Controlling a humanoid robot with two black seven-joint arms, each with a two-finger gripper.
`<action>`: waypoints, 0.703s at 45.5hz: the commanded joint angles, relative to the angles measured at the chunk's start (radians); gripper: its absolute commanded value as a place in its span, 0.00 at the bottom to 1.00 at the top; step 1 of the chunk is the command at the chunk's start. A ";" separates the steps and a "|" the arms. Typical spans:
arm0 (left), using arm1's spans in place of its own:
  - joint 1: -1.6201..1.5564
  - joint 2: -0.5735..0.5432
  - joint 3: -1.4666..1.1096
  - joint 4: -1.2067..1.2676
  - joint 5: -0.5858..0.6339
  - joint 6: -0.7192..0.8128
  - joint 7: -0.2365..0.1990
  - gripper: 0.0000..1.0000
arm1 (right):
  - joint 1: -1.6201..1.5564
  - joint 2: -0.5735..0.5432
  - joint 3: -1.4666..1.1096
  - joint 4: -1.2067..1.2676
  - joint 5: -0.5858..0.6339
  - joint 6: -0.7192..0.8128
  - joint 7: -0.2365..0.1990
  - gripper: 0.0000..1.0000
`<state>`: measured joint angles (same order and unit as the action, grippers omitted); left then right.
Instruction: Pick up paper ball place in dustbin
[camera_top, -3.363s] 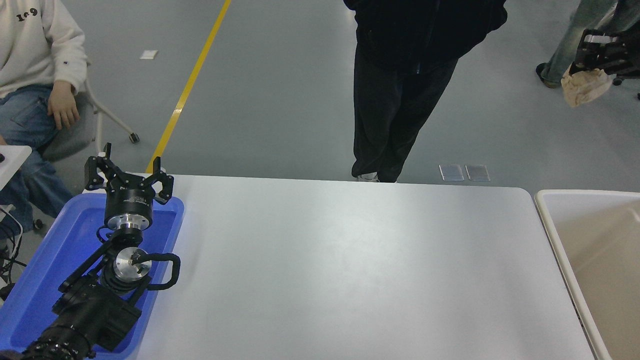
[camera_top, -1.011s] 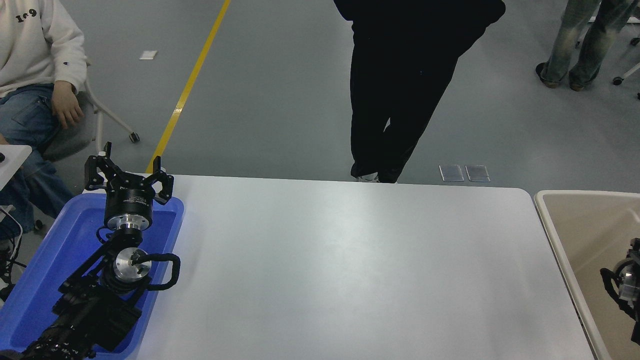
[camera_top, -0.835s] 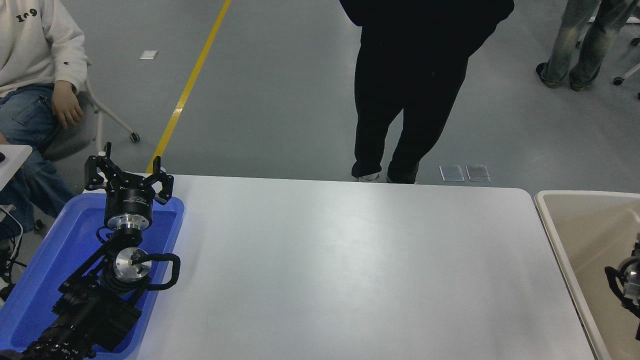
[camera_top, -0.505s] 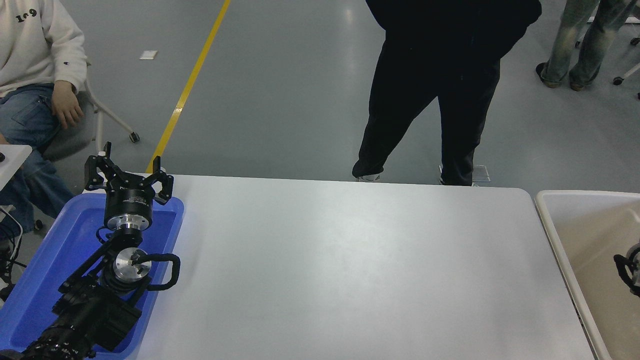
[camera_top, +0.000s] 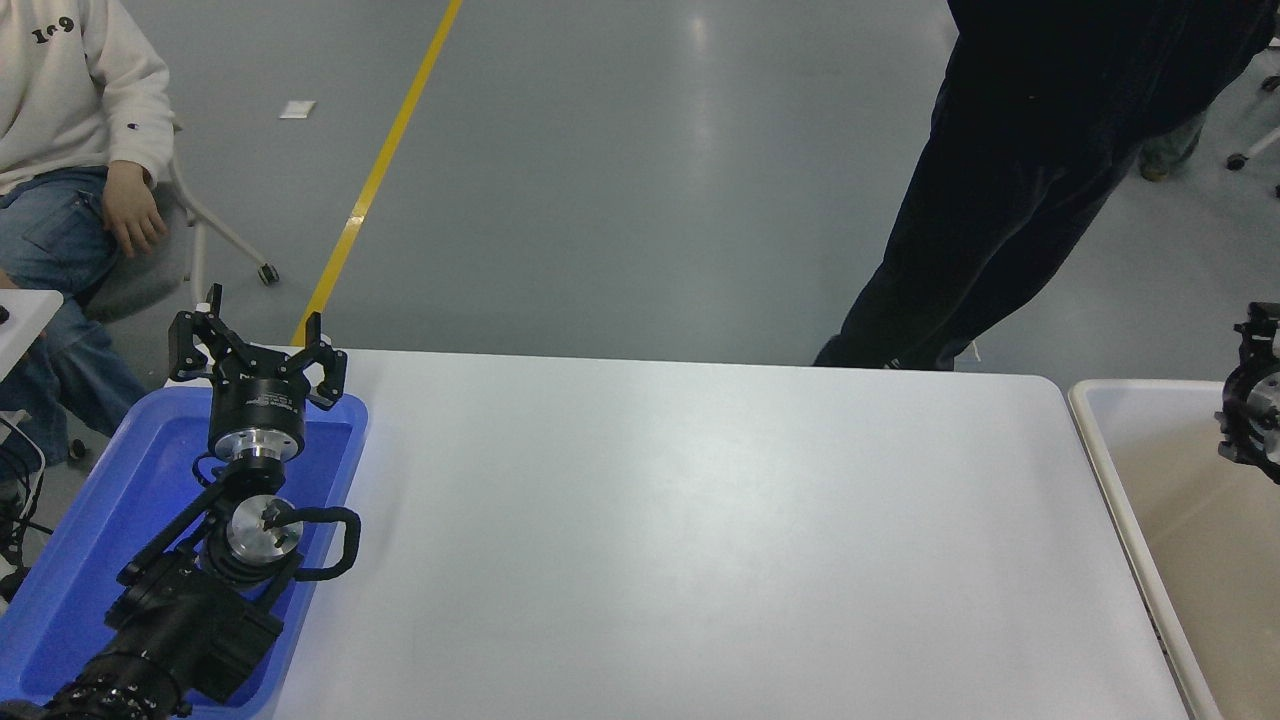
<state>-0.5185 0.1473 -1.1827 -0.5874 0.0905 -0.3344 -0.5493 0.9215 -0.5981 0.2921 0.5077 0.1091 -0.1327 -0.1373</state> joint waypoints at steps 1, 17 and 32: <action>0.000 0.000 0.000 0.000 0.000 0.000 0.000 0.99 | 0.020 -0.009 0.200 0.213 0.001 0.018 0.013 1.00; 0.000 0.000 0.000 0.000 0.000 0.000 0.000 0.99 | -0.052 0.096 0.403 0.267 0.018 0.162 0.013 1.00; 0.000 0.000 0.000 0.000 0.000 0.000 0.000 0.99 | -0.147 0.248 0.581 0.265 0.018 0.268 0.013 1.00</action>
<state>-0.5185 0.1472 -1.1827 -0.5875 0.0905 -0.3344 -0.5491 0.8318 -0.4452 0.7482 0.7625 0.1245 0.0717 -0.1248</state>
